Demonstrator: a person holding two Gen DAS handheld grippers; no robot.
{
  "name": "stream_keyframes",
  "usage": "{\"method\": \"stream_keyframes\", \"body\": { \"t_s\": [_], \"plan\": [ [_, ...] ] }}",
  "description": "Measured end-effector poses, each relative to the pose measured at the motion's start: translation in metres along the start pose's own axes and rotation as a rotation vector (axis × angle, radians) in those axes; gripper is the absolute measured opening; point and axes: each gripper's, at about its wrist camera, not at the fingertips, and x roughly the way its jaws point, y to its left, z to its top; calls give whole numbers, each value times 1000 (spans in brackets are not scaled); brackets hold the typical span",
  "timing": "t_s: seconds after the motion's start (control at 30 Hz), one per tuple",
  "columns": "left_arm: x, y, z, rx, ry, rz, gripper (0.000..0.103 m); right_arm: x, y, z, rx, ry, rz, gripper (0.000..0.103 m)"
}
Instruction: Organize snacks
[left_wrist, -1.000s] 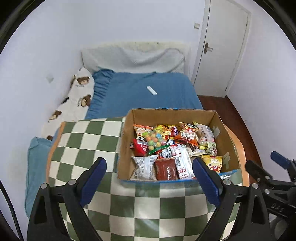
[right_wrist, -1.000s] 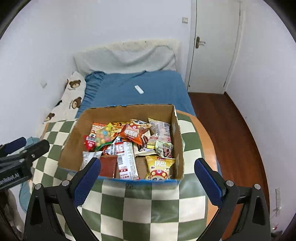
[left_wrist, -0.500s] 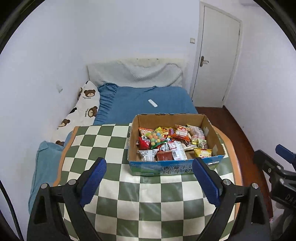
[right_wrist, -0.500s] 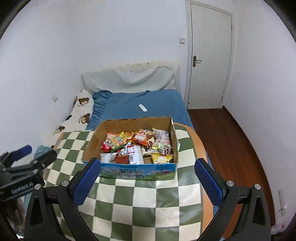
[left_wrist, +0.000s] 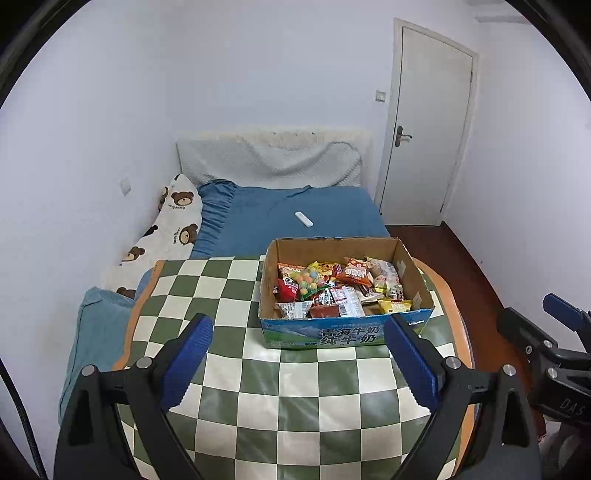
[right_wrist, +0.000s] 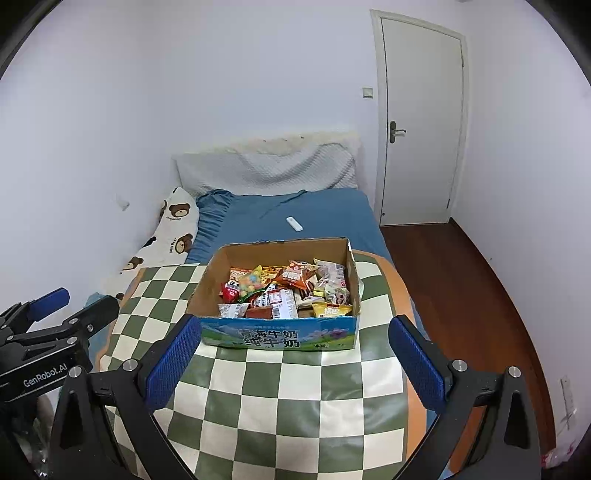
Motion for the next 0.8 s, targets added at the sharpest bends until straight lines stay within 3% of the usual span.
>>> {"method": "stream_keyframes", "body": {
  "t_s": [0.1, 0.2, 0.8],
  "plan": [
    [0, 1, -1, -7, -8, -4, 95, 0, -1, 0, 2, -1, -1, 103],
    [2, 1, 0, -10, -10, -3, 103, 3, -1, 1, 1, -4, -9, 103],
    [79, -4, 11, -16, 65, 34, 103, 83, -15, 8, 41, 18, -74, 103]
  ]
}}
